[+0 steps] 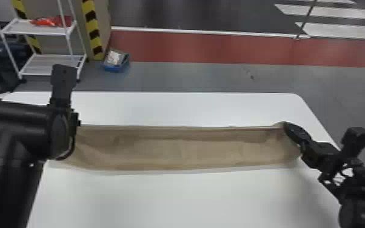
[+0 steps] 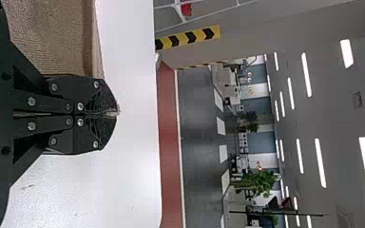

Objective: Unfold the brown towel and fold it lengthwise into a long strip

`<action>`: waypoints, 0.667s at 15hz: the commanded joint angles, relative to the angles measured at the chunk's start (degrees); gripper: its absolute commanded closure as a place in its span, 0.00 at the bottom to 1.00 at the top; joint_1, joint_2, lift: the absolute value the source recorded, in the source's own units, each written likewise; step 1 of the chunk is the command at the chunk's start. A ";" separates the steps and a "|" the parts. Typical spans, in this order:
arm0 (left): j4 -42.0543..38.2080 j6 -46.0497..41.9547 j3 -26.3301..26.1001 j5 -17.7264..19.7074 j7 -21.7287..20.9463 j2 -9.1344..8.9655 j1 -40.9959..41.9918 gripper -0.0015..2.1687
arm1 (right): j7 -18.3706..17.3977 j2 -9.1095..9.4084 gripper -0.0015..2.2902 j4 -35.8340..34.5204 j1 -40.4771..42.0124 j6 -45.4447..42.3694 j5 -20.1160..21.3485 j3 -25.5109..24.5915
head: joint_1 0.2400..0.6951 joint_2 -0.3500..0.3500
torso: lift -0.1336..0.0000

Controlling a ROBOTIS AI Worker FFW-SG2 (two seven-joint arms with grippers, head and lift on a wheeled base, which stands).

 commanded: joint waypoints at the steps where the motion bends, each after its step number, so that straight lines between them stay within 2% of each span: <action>1: 4.50 -3.57 -0.16 0.26 -0.15 -0.19 -1.69 0.00 | -0.36 -0.10 0.62 0.29 -0.33 0.02 0.11 0.42 | 1.00 0.35 | 0.08; 4: 6.70 -7.79 0.72 -0.44 0.38 0.16 -1.87 0.02 | -0.27 -0.63 0.62 1.25 -1.48 -0.16 0.37 1.30 | 1.00 0.35 | 0.08; 7: 5.38 -9.55 2.57 -0.53 0.55 0.51 0.77 0.02 | -0.36 -0.72 0.62 2.04 -2.80 -0.16 0.72 2.61 | 1.00 0.38 | 0.08; 9: 3.01 -10.96 3.89 -0.71 -0.50 1.12 3.67 0.02 | -0.36 -0.63 0.62 1.96 -2.88 -0.16 0.64 3.05 | 1.00 0.40 | 0.08; 10: 0.90 -11.66 5.65 -0.53 -3.05 1.39 6.04 0.02 | -0.36 -0.54 0.62 1.96 -2.88 0.02 0.64 3.05 | 1.00 0.41 | 0.08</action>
